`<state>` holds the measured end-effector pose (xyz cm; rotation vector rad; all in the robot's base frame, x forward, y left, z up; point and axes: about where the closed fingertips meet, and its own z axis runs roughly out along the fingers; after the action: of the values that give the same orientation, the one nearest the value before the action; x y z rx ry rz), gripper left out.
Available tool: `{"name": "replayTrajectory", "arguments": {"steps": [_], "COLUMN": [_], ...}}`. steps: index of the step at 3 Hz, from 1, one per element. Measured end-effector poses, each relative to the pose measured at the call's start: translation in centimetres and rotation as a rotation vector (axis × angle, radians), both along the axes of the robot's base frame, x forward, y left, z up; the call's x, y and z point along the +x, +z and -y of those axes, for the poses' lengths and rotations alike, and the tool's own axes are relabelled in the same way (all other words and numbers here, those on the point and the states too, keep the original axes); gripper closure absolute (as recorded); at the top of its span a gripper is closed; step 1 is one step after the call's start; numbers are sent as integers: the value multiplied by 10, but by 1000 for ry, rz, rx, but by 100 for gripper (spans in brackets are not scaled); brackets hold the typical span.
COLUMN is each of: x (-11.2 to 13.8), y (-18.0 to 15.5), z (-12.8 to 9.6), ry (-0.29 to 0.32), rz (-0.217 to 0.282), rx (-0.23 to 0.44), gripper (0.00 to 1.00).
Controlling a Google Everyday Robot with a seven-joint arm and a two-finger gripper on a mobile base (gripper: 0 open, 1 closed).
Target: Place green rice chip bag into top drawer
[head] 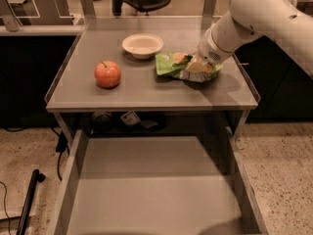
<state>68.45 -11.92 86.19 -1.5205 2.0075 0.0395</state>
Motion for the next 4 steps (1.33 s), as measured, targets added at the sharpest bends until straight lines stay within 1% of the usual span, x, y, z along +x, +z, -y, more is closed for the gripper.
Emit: {"name": "replayTrajectory", "arguments": {"steps": [1, 2, 3, 4], "x": [0, -1, -9, -30], "y": [0, 3, 17, 34], "z": [0, -5, 3, 22], "ry": [0, 7, 1, -24], "rz": [0, 6, 21, 34], "rx": [0, -19, -20, -29], "gripper": [100, 100, 100, 100]}}
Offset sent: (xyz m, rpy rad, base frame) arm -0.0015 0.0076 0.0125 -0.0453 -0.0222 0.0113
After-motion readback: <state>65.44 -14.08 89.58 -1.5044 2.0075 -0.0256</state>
